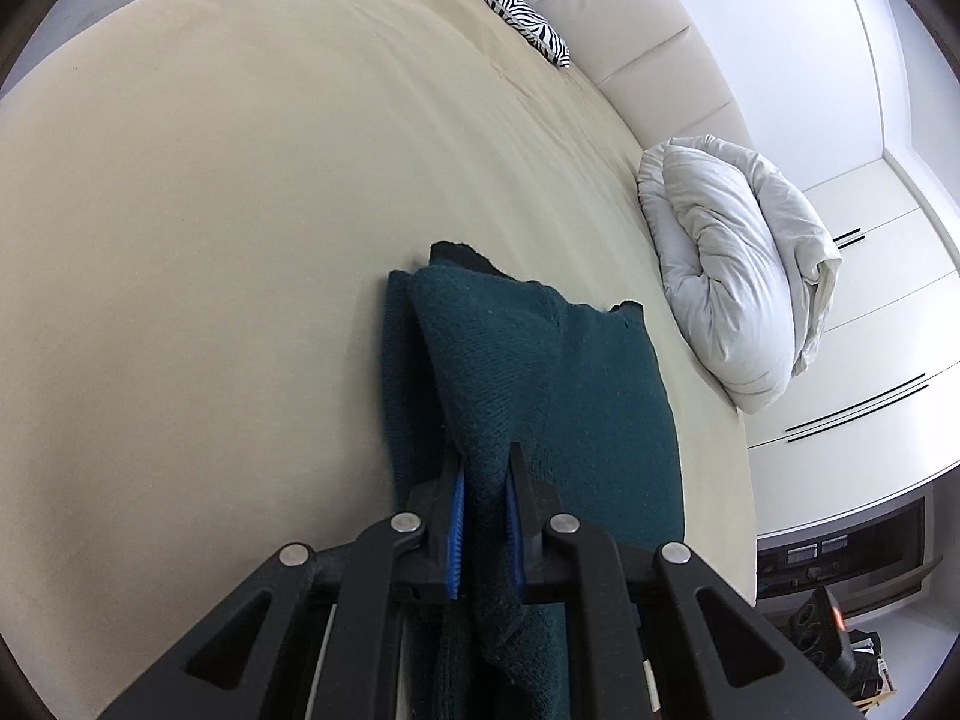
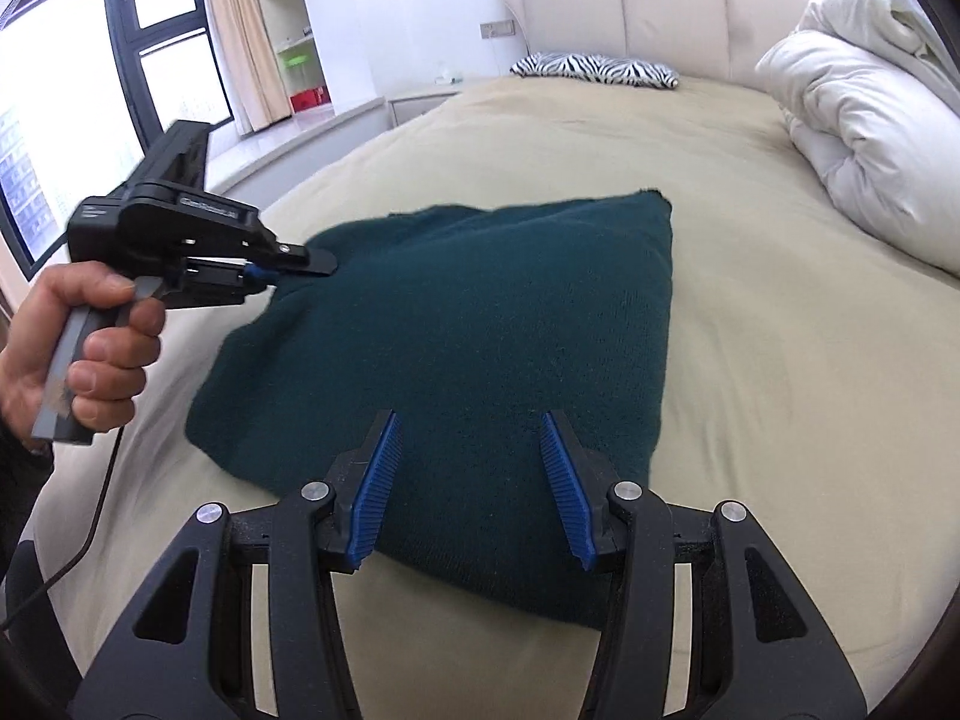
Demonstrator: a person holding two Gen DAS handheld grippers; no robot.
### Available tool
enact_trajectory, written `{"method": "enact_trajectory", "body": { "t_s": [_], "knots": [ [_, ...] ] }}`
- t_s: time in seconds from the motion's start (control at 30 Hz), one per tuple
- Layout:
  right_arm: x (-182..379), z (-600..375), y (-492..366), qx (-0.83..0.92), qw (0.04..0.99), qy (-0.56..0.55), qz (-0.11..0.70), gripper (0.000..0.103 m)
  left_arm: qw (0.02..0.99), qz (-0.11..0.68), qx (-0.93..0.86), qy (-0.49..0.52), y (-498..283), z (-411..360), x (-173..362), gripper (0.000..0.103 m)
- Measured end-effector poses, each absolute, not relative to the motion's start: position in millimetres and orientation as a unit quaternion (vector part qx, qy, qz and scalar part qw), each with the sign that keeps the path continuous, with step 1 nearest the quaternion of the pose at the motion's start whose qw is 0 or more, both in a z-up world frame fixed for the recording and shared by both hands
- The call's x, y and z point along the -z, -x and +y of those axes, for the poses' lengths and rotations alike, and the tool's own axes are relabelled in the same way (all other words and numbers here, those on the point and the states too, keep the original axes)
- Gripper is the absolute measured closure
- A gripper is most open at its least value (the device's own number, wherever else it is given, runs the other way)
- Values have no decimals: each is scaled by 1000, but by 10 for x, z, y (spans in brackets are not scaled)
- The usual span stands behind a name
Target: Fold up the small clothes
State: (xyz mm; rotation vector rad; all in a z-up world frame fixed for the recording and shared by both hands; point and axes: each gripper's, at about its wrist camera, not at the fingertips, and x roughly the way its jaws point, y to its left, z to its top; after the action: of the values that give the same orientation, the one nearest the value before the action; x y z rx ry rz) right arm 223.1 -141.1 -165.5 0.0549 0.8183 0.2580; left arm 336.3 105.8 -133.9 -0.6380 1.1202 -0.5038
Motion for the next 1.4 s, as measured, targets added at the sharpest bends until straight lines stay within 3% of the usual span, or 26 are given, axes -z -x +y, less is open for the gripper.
{"method": "enact_trajectory", "body": {
  "t_s": [0.27,0.4,0.53,0.67,0.8,0.9,1.23,1.27,1.37,1.4],
  "knots": [
    [1961,-1292,-2310,-125,896,-17,426,56,760,518,212,329,-3378,1173,1609,86],
    [1893,-1367,-2292,-139,891,-32,431,56,836,476,152,227,-3178,1102,1121,87],
    [1536,-1697,-2312,-185,887,-127,403,56,880,425,169,126,-2932,716,693,87],
    [1504,-1898,-2489,-268,839,-240,408,55,887,424,177,40,-2736,287,836,87],
    [1906,-2011,-2689,-295,777,-317,458,55,874,452,174,45,-2745,268,1239,92],
    [2259,-2119,-2697,-292,740,-353,492,66,873,444,187,71,-2749,351,1271,95],
    [2321,-2385,-2285,-306,720,-351,514,66,875,433,192,99,-2596,594,1149,98],
    [2268,-2409,-2256,-304,725,-341,516,62,882,424,183,94,-2580,585,1054,95],
    [1961,-2559,-2429,-313,745,-335,486,62,899,385,182,102,-2619,590,748,69],
    [1870,-2596,-2506,-316,749,-338,475,62,899,381,187,105,-2672,573,699,66]
  ]
}}
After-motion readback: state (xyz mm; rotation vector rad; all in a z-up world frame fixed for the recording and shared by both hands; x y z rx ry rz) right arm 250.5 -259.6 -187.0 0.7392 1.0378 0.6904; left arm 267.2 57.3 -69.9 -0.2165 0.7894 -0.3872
